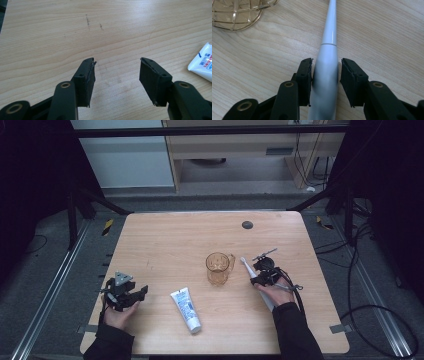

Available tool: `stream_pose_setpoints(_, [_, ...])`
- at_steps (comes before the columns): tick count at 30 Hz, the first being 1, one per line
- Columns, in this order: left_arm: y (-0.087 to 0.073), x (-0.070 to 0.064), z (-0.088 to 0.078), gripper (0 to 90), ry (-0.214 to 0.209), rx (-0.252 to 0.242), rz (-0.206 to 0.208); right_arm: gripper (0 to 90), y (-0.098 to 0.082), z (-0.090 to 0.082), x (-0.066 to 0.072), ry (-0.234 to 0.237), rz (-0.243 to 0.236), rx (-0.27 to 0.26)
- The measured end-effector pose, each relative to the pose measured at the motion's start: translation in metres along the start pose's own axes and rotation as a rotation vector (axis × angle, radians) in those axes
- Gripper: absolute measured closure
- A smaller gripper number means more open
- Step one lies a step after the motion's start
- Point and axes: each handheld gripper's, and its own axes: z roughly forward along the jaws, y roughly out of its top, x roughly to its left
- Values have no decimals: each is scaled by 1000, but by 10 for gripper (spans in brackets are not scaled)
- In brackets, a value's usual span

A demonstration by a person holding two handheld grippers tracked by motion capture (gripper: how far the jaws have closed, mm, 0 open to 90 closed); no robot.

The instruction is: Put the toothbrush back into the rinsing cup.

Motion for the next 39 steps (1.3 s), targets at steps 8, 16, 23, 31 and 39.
stream_pose_setpoints(8, [0, 0, 0, 456, -1, 1, 0, 631, 0, 3, 0, 5, 1, 19])
stream_pose_setpoints(16, [0, 0, 0, 456, -2, 1, 0, 660, 1, 3, 1, 7, 11, 31])
stream_pose_setpoints(23, [0, 1, 0, 456, -3, 0, -3, 669, 1, 2, 0, -7, 29, 45])
stream_pose_setpoints(31, [0, 1, 0, 456, -3, 0, -5, 672, 1, -8, -3, 4, 34, 28])
stream_pose_setpoints(39, [0, 1, 0, 456, -4, 0, -8, 673, -1, -22, -6, 22, 47, -4])
